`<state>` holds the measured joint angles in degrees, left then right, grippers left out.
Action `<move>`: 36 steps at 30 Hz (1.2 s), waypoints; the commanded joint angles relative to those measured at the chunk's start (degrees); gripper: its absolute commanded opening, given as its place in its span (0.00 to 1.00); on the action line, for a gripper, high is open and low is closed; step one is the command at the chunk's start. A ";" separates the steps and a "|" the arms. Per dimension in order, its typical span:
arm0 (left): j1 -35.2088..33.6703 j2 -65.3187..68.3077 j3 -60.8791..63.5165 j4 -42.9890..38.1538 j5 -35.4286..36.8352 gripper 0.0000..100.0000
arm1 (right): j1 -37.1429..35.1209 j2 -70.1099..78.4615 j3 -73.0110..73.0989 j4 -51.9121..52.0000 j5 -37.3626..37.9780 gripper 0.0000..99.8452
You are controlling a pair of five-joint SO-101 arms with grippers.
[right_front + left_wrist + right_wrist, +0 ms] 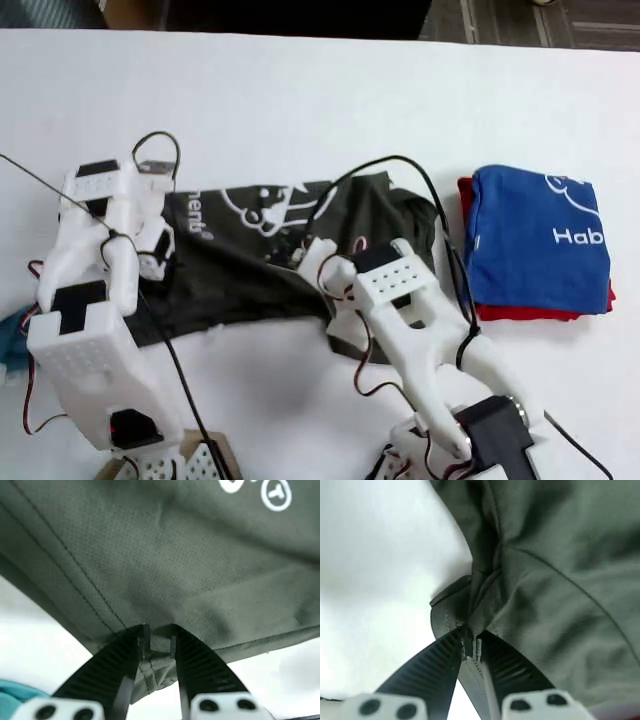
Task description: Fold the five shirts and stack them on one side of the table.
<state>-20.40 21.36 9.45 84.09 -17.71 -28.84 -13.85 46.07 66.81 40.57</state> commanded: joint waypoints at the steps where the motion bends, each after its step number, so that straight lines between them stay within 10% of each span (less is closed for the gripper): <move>1: -0.53 -3.78 0.04 -0.53 0.26 0.10 | -0.22 -3.30 -1.76 1.36 0.35 0.02; 36: -0.53 -3.78 -0.04 -0.53 0.26 0.10 | -0.31 -14.81 11.25 5.05 1.32 0.07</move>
<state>-20.40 21.36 9.45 84.09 -17.71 -28.92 -26.42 57.23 72.53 44.53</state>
